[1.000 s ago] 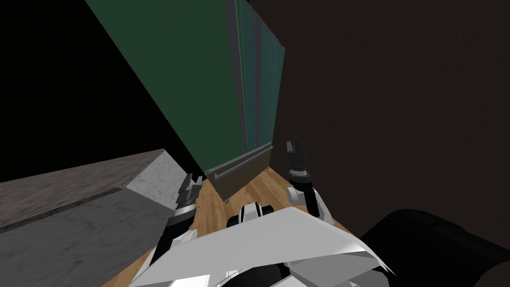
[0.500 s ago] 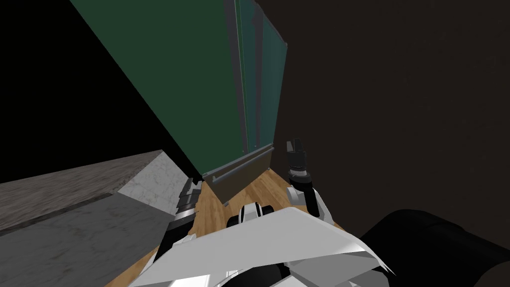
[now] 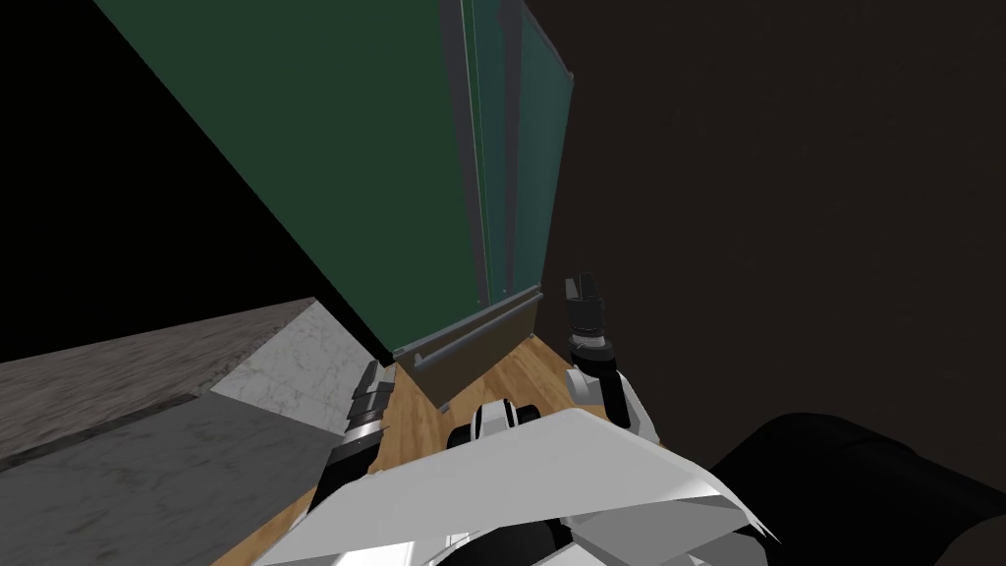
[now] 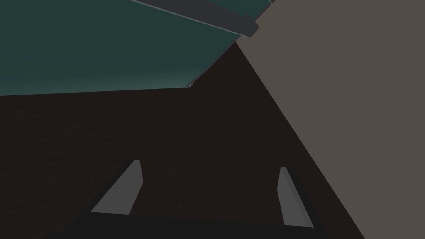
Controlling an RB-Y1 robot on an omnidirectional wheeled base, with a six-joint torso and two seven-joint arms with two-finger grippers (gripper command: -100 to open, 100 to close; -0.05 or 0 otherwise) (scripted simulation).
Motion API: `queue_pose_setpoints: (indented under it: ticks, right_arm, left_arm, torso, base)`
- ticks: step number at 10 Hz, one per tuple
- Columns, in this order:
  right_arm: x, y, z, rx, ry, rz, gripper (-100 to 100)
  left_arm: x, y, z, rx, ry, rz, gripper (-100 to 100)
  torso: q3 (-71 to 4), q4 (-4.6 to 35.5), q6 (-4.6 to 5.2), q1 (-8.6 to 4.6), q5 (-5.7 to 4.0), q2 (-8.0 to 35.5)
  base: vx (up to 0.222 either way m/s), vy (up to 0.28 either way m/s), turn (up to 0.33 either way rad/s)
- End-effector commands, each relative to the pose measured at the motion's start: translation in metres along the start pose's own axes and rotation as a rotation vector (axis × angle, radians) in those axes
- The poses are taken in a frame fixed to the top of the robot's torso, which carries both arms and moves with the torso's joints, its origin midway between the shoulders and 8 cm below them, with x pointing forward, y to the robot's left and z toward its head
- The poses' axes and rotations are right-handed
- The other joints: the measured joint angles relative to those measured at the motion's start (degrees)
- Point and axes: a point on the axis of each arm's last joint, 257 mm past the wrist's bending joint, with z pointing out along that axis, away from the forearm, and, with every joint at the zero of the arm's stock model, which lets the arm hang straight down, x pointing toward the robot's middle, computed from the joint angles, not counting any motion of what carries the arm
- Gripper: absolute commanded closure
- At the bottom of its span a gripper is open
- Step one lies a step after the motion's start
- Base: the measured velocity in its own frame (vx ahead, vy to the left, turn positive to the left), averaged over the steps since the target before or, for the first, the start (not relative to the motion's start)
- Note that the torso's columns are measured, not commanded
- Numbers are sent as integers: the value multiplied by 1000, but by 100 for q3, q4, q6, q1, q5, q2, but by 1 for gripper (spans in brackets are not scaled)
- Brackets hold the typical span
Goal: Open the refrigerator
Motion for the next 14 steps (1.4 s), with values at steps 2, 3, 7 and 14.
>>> queue_pose_setpoints:
  ticks: [2,3,7,14]
  right_arm:
    - [0,0,0,0,0,0,0]
    - [0,0,0,0,0,0,0]
    - [0,0,0,0,0,0,0]
    - [0,0,0,0,0,0,0]
  left_arm:
    - [-13,28,-15,-49,-27,-1,-100]
    - [-14,32,-17,-59,-28,0,-100]
    - [-29,65,-39,-118,-66,-5,-100]
    - [-40,105,-75,-194,-134,-36,-100]
  torso:
    - [0,0,1,-6,-1,1]
    - [1,1,1,-6,-2,1]
    - [-11,-5,0,-9,-3,-16]
    - [-8,-4,0,-9,-2,-13]
  base:
    - [70,-29,20]
    - [53,-22,14]
    - [92,-32,31]
    - [65,-27,23]
